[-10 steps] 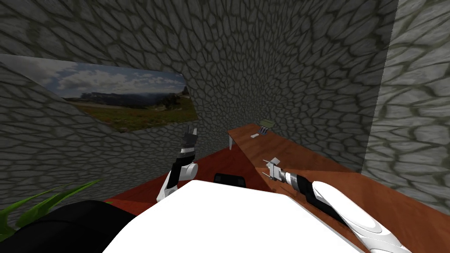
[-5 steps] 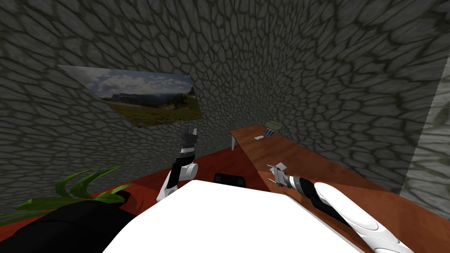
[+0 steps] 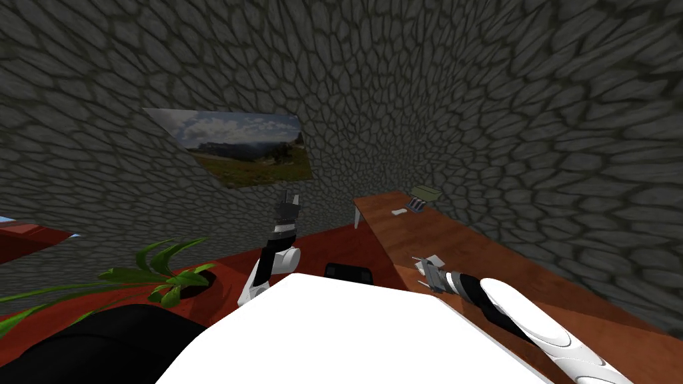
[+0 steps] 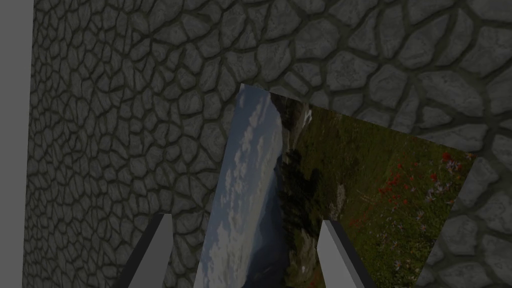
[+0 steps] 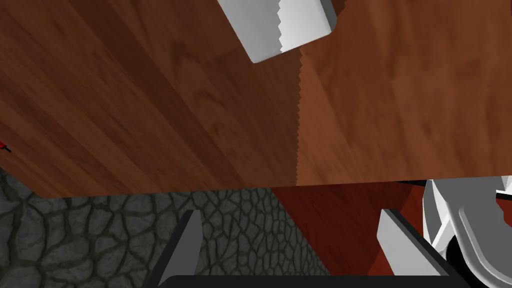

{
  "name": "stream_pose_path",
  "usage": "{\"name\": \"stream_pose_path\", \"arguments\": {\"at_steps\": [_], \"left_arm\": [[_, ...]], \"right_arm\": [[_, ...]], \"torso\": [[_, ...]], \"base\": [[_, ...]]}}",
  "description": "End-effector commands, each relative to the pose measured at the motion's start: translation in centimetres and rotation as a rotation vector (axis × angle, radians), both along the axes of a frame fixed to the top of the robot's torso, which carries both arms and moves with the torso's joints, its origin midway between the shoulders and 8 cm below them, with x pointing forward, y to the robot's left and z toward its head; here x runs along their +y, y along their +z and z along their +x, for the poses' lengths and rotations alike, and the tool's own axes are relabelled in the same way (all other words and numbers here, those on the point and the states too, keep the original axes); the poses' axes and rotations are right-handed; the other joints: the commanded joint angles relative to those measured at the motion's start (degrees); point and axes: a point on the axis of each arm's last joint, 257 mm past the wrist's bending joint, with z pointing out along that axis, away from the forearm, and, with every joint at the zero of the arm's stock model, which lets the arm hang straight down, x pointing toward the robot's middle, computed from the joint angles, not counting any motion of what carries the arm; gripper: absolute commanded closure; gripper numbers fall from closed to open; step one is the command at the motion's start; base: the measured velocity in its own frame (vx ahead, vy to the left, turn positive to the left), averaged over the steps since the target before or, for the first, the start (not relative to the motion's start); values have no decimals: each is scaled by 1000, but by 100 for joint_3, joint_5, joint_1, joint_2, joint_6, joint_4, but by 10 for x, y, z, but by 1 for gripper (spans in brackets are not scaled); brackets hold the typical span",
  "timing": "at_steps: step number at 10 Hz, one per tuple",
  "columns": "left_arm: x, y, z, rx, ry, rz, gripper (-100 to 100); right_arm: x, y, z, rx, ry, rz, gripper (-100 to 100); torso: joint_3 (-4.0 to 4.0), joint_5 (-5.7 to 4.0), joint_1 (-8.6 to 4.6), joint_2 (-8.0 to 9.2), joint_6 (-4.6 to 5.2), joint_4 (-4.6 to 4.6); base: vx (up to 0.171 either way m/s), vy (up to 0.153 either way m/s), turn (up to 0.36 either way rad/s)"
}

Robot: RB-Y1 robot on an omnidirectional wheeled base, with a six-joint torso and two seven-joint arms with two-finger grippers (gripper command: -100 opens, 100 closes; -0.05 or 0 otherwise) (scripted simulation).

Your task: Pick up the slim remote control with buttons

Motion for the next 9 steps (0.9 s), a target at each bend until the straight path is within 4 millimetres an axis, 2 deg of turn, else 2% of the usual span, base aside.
{"name": "stream_pose_path", "arguments": {"at_steps": [1, 2, 3, 9], "left_arm": [[0, 0, 0, 0, 0, 0, 0], [0, 0, 0, 0, 0, 0, 0], [0, 0, 0, 0, 0, 0, 0], [0, 0, 0, 0, 0, 0, 0]], "right_arm": [[-19, -9, -11, 46, 6, -48, -100], [-24, -12, -14, 55, 14, -71, -100], [-38, -18, -22, 91, 14, -99, -100], [-88, -37, -56, 225, 33, -235, -100]], "torso": [[0, 0, 0, 0, 0, 0], [-1, 0, 0, -2, -6, 0], [0, 0, 2, 1, 1, 0], [0, 0, 2, 0, 2, 0]], "base": [[1, -36, 232], [-2, -36, 124], [-2, -36, 255], [-3, -40, 153]]}}
